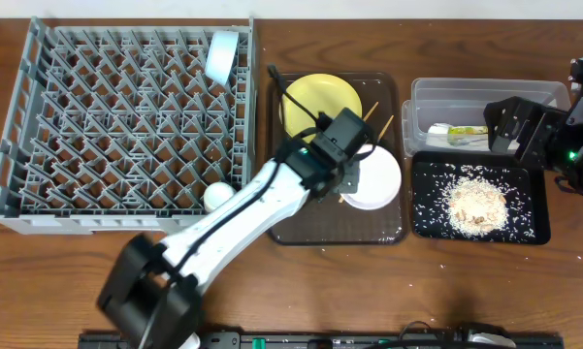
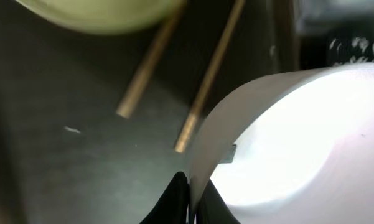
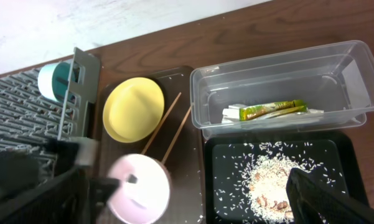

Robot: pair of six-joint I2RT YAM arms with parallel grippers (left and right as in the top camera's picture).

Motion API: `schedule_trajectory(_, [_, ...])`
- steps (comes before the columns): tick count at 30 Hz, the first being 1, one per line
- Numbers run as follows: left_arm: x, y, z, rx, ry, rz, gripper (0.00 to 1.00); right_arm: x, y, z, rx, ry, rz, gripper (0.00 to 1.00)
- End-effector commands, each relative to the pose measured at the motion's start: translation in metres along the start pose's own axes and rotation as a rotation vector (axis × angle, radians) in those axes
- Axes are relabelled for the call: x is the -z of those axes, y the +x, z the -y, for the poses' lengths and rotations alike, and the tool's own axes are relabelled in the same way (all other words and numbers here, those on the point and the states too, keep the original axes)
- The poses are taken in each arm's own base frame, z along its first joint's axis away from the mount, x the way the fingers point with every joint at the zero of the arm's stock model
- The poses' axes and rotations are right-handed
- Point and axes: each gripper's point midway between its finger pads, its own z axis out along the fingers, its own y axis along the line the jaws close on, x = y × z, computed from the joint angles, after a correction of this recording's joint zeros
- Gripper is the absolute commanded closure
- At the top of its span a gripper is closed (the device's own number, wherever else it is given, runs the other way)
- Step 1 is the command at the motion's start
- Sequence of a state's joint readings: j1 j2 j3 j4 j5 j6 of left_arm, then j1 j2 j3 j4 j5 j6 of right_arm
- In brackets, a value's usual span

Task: Sort waste into correct bins and load items into the dishwasher
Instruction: 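Carry the pink bowl into the rack beside the blue bowl and release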

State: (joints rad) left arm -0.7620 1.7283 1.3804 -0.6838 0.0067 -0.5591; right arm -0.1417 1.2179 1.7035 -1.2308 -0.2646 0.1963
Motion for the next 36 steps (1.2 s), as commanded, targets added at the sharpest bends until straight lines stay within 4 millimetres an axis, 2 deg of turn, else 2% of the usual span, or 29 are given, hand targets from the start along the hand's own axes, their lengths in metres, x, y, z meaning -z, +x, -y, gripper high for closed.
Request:
schedule_trajectory(1, [0.026, -0.031, -0.036, -0.078, -0.206, 0.165, 0.92, 0.001, -0.001, 0.003, 0.005, 0.012, 0.005, 0.01])
schedule_trajectory(6, [0.079, -0.074, -0.111, -0.138, -0.655, 0.392, 0.93, 0.001, -0.001, 0.003, 0.005, 0.012, 0.005, 0.01])
schedule_trajectory(9, [0.125, -0.100, -0.155, -0.090, -0.975, 0.560, 0.92, 0.001, -0.001, 0.003, 0.005, 0.012, 0.005, 0.01])
schedule_trajectory(11, [0.152, -0.114, -0.178, -0.062, -1.159, 0.636, 0.92, 0.001, -0.001, 0.003, 0.005, 0.012, 0.005, 0.01])
schedule_trajectory(14, [0.170, -0.128, -0.203, -0.018, -1.315, 0.662, 0.93, 0.001, -0.001, 0.003, 0.005, 0.012, 0.005, 0.01])
schedule_trajectory(20, [0.172, -0.139, -0.253, 0.067, -1.491, 0.617, 0.93, 0.001, -0.001, 0.003, 0.005, 0.012, 0.005, 0.01])
schedule_trajectory(25, [0.163, -0.137, -0.279, 0.089, -1.560, 0.561, 0.93, 0.001, -0.001, 0.003, 0.005, 0.012, 0.005, 0.01])
schedule_trajectory(32, [0.146, -0.137, -0.281, 0.061, -1.570, 0.529, 0.92, 0.001, -0.001, 0.003, 0.005, 0.012, 0.005, 0.01])
schedule_trajectory(36, [0.134, -0.133, -0.273, 0.015, -1.558, 0.515, 0.93, 0.001, -0.001, 0.003, 0.005, 0.012, 0.005, 0.01])
